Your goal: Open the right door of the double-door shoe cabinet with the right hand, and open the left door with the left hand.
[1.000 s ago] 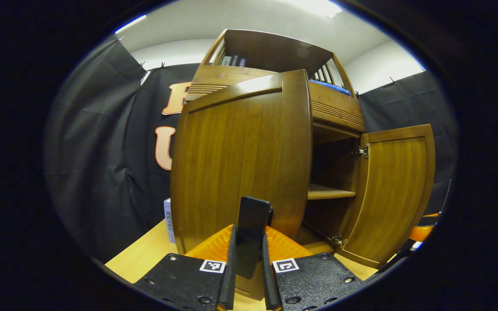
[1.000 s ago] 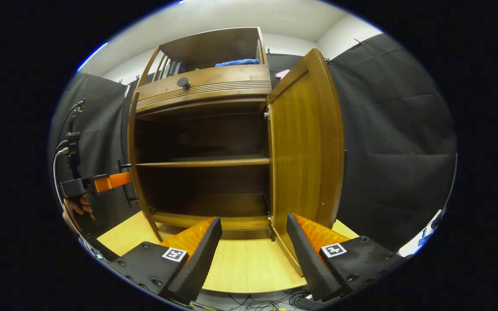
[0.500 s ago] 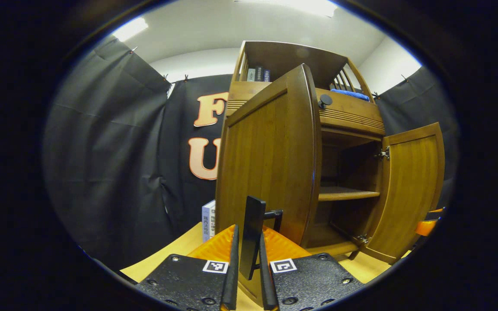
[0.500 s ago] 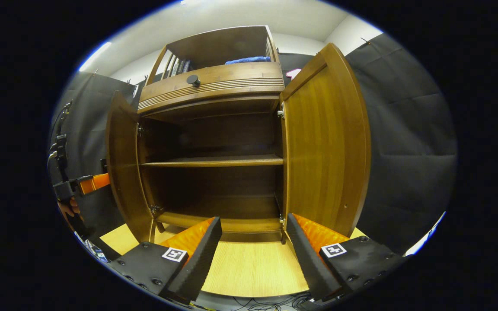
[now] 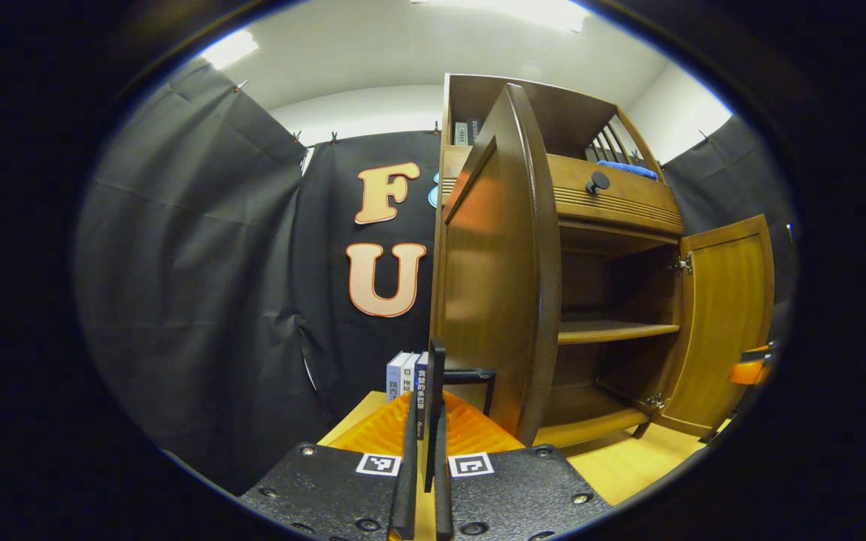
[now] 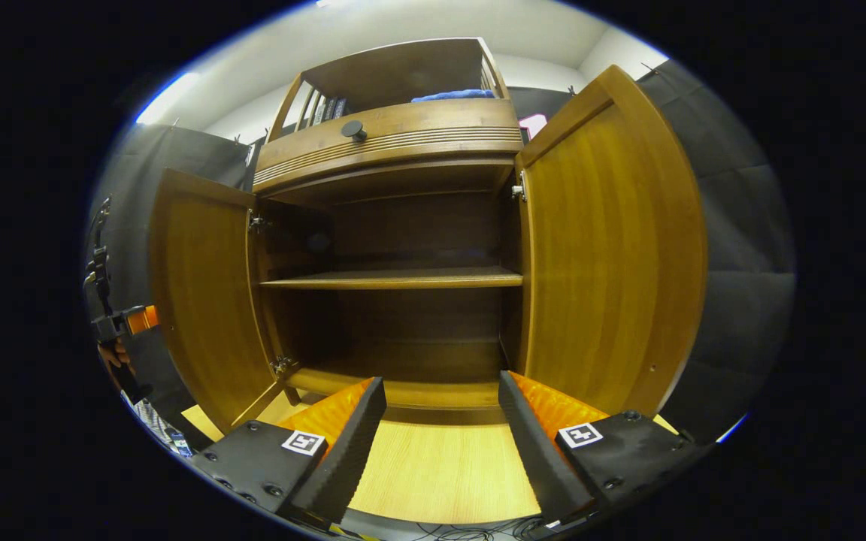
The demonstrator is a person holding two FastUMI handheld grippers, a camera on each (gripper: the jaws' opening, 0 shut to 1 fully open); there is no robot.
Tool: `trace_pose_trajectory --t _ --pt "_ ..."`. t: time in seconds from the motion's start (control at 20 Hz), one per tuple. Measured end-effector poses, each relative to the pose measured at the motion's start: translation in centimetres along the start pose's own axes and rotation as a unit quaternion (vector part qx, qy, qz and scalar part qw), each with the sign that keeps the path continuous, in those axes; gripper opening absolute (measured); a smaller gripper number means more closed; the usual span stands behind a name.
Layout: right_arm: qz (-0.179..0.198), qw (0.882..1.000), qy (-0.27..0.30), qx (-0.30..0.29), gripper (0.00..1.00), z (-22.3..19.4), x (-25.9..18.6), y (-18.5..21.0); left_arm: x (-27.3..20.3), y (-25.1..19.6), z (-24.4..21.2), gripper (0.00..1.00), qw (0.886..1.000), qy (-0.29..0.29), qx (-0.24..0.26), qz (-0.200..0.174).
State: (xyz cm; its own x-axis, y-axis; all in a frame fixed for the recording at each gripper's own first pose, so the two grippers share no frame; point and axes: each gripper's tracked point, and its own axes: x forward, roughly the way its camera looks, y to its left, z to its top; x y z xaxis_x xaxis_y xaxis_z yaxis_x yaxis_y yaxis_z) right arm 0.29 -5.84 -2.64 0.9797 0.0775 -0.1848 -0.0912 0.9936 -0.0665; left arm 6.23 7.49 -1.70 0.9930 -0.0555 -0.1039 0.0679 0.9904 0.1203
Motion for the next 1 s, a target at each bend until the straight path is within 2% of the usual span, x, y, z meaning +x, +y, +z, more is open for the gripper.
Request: trace_pose_trajectory --t 0.05,0.1,0.2,0.3,0.55,0.7,0.85,1.0 --pt "0.002 1.000 0.000 -0.001 0.89 0.0 0.2 0.2 0.2 0.7 0.0 0.18 1.000 0.000 0.002 -0.009" --pt "0.004 1.000 0.001 -0.002 0.89 0.0 0.2 0.3 0.3 1.0 0.0 0.18 1.000 0.001 0.002 -0.022" --pt "0.004 1.000 0.003 -0.004 0.89 -0.1 0.3 0.4 0.5 1.7 -0.1 0.07 0.999 0.000 0.001 -0.045" --pt "0.002 1.000 0.003 -0.002 0.89 -0.2 0.2 0.3 0.3 2.0 -0.4 0.19 0.998 -0.001 -0.005 -0.065" --pt "-0.003 1.000 0.005 0.004 0.89 -0.3 -0.2 0.1 0.6 2.8 -0.9 0.20 0.989 -0.005 -0.063 -0.130" --pt "-0.007 1.000 0.005 0.009 0.89 -0.3 -0.5 -0.2 1.0 5.9 -1.1 0.20 0.992 0.001 -0.051 -0.119" --pt "-0.011 1.000 0.003 0.011 0.89 -0.2 -0.9 -0.4 1.0 5.5 -1.2 0.20 0.992 0.008 -0.025 -0.124" --pt "-0.013 1.000 0.001 0.012 0.89 -0.5 -1.0 -0.4 -0.2 5.9 -1.0 0.19 0.995 0.010 -0.007 -0.101"
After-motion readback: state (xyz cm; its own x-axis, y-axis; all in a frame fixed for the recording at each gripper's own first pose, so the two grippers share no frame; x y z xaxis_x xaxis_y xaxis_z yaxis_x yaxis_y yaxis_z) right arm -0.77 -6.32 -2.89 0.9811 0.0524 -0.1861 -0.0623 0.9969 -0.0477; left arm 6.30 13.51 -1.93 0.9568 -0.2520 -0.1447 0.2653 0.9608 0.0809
